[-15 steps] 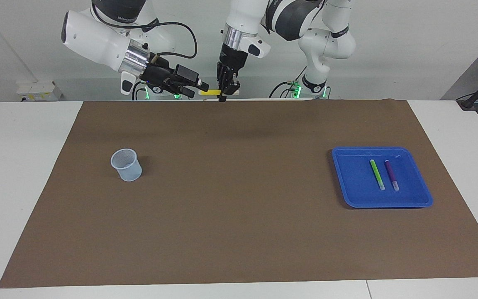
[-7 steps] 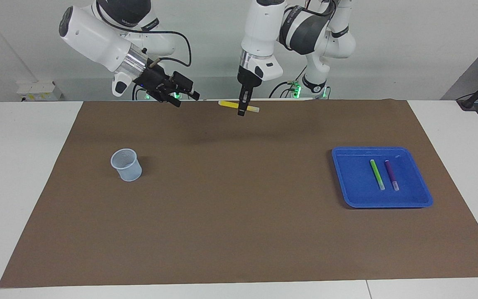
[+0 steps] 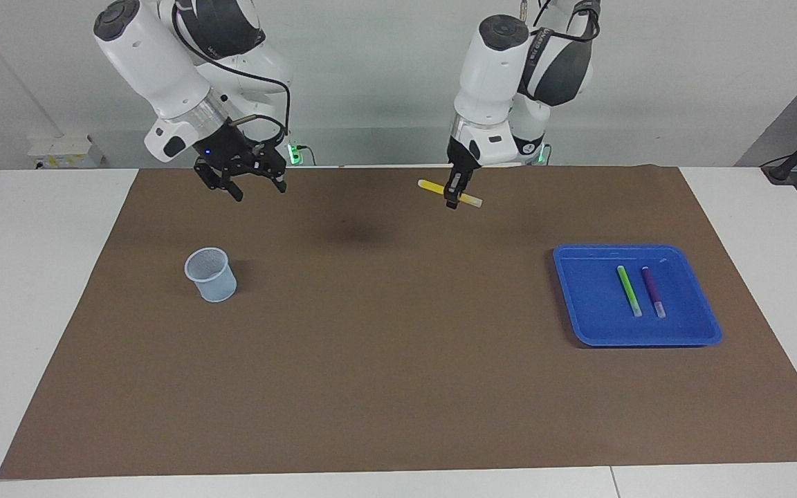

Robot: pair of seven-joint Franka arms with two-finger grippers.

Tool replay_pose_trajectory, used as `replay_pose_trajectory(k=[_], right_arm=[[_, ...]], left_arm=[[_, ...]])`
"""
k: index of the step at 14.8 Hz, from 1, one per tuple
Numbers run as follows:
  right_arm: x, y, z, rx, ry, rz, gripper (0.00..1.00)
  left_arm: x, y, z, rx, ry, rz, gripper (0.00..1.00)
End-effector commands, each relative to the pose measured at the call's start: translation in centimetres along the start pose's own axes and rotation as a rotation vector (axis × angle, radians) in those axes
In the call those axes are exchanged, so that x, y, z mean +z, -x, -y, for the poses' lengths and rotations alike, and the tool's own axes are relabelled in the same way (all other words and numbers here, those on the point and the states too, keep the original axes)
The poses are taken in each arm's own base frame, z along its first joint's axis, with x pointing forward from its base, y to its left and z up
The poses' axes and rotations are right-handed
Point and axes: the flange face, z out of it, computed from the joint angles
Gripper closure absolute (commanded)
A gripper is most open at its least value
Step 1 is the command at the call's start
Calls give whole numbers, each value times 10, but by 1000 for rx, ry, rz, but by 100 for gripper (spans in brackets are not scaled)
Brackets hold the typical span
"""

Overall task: Right arm passes pens to left for tray arrangement
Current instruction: 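Lower the yellow pen into the tray with the left gripper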

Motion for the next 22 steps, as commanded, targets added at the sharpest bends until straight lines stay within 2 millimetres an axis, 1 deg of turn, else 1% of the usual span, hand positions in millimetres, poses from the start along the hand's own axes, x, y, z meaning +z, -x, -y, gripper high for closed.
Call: replay_pose_trajectory(k=[1,3,6,9,10,11,12,14,15,17,18,19,20,22], right_arm=[[-2,-7,-16,-49,95,-46,0],[-5,-9,-21,-61,120,-56,0],[-10,-15,-26,-106,203,-65,0],[-11,-14,-29,-111,224,-56,0],[-12,-15,-30,-111,228,-58,0],[-15,-16,-33,-107,229,-61,0],[-17,-19,-38,-96,229,-59,0],[-21,-23,-42,-87,225,-63,0],[-23,-25,-47,-78,224,-67,0],[-32,-30,-52,-64,221,-63,0],[-44,-33,-53,-58,221,-56,0],[-52,-39,-55,-53,216,-50,0],[-57,-45,-56,-52,211,-42,0],[-60,-49,-57,-46,197,-27,0]], left_arm=[[-1,-59,32,133,-59,29,100],[-1,-104,48,201,-76,50,100],[5,-151,69,357,-81,73,100],[28,-200,86,598,-65,99,100],[39,-220,93,648,-61,105,100],[43,-239,100,681,-62,95,100],[55,-251,101,736,-84,86,100],[63,-266,101,844,-115,31,100],[67,-277,103,880,-108,21,100],[78,-292,102,952,-110,3,100],[88,-300,102,978,-124,-3,100],[104,-307,101,996,-126,4,100],[113,-310,99,998,-125,-1,100],[114,-317,103,984,-120,-8,100]])
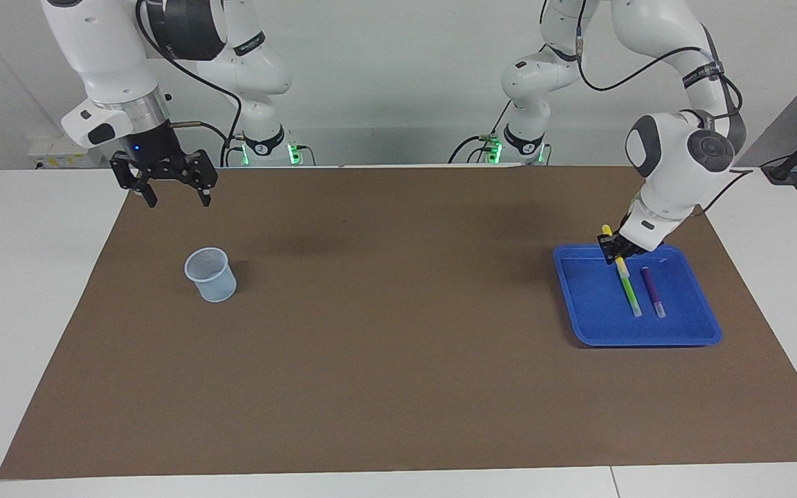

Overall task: Right arm passes pens to left for tray arrangement
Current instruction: 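Lower the yellow pen into the tray with the left gripper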

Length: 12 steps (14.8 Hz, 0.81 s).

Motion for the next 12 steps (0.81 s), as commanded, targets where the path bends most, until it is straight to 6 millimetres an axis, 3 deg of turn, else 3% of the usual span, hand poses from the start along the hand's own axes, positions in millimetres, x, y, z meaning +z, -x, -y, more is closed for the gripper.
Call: replay_pose_trajectory(k=[1,7,12], right_arm=[[-5,-14,-13,-4,-17,20,0],[-10,-18,-28,19,-22,12,0],[-15,-22,-27,18,-24,39,0]], left_arm=[[7,-3,15,-8,-10,-19,100],[34,-16,8,-191,23,-100,100],[66,-26,-9,-169,52,-93,100]])
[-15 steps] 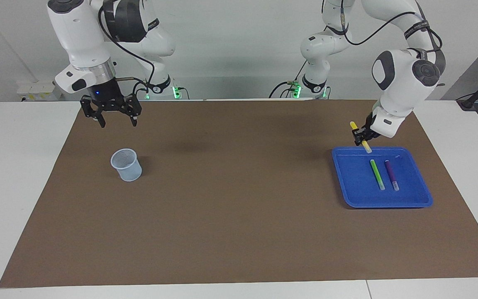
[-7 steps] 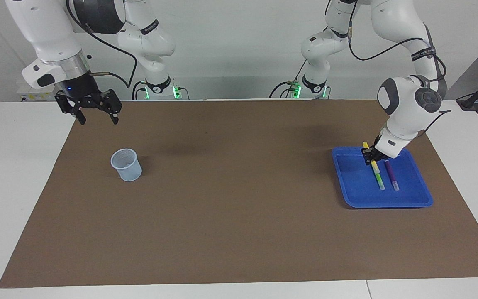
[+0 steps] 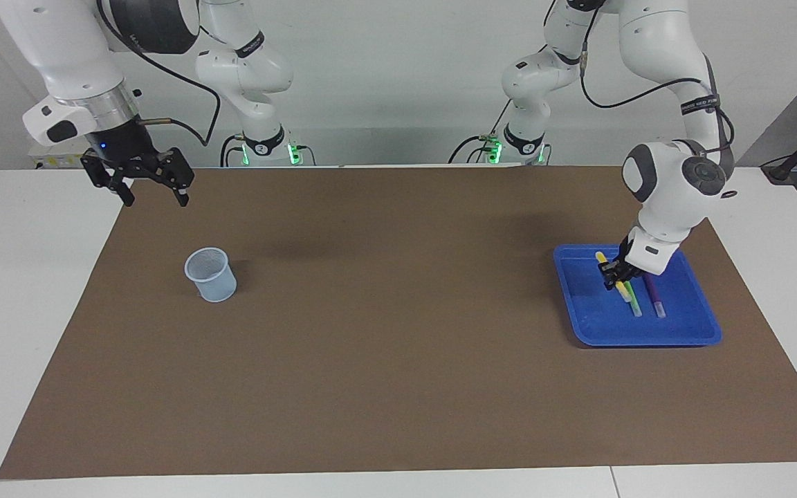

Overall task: Right arm passes pens to left for tray arrangement
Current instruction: 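Lower the yellow pen into the tray with the left gripper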

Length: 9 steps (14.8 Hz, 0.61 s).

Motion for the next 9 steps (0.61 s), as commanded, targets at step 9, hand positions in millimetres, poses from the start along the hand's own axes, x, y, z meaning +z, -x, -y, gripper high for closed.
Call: replay_pose_trajectory(k=[9], right_arm=[[-6,-7,-13,-4,4,15,0]], left_arm=[[23,6,-13,19,-5,13,100]])
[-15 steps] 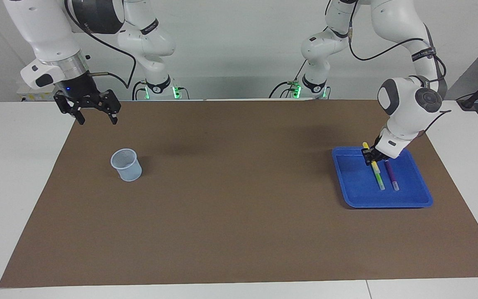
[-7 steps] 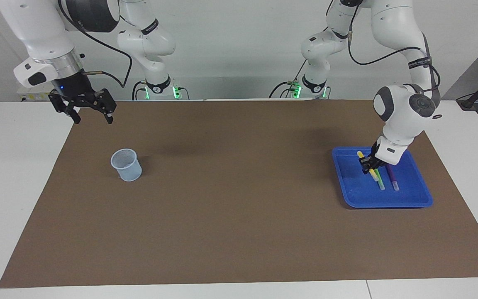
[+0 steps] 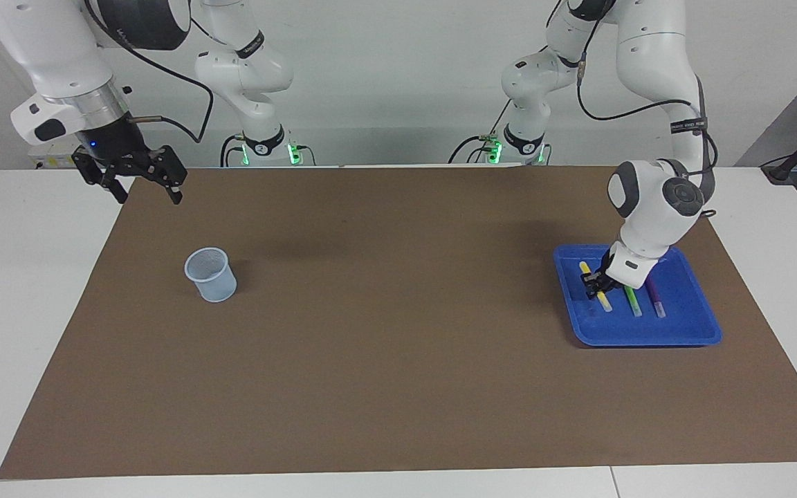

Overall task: Right arm passes pens to left for tray arrangement
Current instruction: 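Lower the yellow pen into the tray with the left gripper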

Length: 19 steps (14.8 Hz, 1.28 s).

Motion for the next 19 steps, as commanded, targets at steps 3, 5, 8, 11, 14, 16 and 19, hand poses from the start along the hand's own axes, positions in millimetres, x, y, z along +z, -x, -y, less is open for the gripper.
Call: replay_pose_trajectory(k=[3,5,8,11,14,16,19], right_arm=[[-17,-6,-1,-22,4,19,0],[-19,-6,0,-24,-2,21,0],[-17,-6,1,-24,-2,25,0],[-15,-5,1,-23,-4,33,0],[-16,-4,12,-43,-5,36,0],[-16,-4,10,-39,-6,36,0],[-19,-2,12,-40,-5,32,0]], left_arm=[[6,8,0,8,-20,-2,100],[8,10,0,9,-20,1,76],[8,10,0,9,-20,1,40],[7,10,0,7,-21,4,40],[1,5,-1,-2,-21,-2,40],[-12,0,0,-4,-27,10,40],[-46,-8,6,-14,-48,64,16]])
